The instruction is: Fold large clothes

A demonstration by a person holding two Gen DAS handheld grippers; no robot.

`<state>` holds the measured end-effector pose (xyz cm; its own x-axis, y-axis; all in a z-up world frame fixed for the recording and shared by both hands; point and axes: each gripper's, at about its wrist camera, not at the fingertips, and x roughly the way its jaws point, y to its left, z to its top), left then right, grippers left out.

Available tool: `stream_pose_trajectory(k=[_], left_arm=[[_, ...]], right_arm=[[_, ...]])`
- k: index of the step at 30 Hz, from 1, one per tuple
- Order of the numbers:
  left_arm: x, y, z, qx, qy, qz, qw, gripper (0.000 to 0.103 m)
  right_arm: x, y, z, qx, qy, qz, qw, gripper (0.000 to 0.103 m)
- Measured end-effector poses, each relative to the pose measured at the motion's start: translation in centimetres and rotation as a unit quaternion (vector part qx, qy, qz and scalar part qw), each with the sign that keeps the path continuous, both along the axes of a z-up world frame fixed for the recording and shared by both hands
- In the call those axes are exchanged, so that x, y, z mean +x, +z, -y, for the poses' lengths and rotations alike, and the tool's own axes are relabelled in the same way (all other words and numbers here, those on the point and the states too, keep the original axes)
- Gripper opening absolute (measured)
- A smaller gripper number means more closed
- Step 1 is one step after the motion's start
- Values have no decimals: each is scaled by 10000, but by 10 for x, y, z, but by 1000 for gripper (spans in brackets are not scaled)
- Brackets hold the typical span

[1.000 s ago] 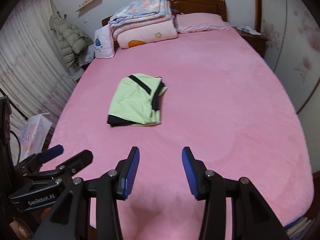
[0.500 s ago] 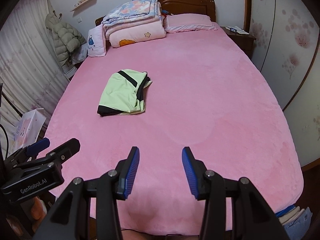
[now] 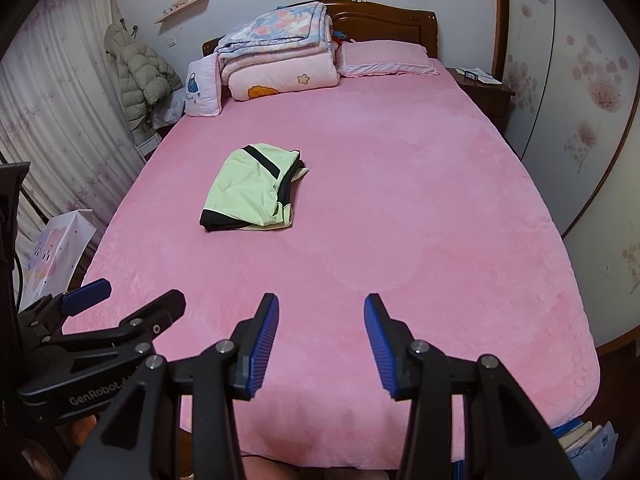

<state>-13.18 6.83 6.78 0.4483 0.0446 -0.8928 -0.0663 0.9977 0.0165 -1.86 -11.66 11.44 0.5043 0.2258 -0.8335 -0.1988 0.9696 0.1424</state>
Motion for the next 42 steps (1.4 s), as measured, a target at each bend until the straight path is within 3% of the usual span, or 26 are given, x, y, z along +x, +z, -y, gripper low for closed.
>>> stream_pose_trajectory(k=[26, 33, 42], left_arm=[[-5, 5, 11, 154, 13, 63, 9999, 98], [-4, 3, 10, 114, 124, 33, 9999, 98], [-3, 3, 10, 115, 130, 8, 9998, 98]], right_arm=[[-1, 0, 12, 117, 118, -15, 9999, 45], [1, 1, 18, 173, 107, 19, 9998, 62], [1, 1, 18, 164, 120, 28, 9998, 63]])
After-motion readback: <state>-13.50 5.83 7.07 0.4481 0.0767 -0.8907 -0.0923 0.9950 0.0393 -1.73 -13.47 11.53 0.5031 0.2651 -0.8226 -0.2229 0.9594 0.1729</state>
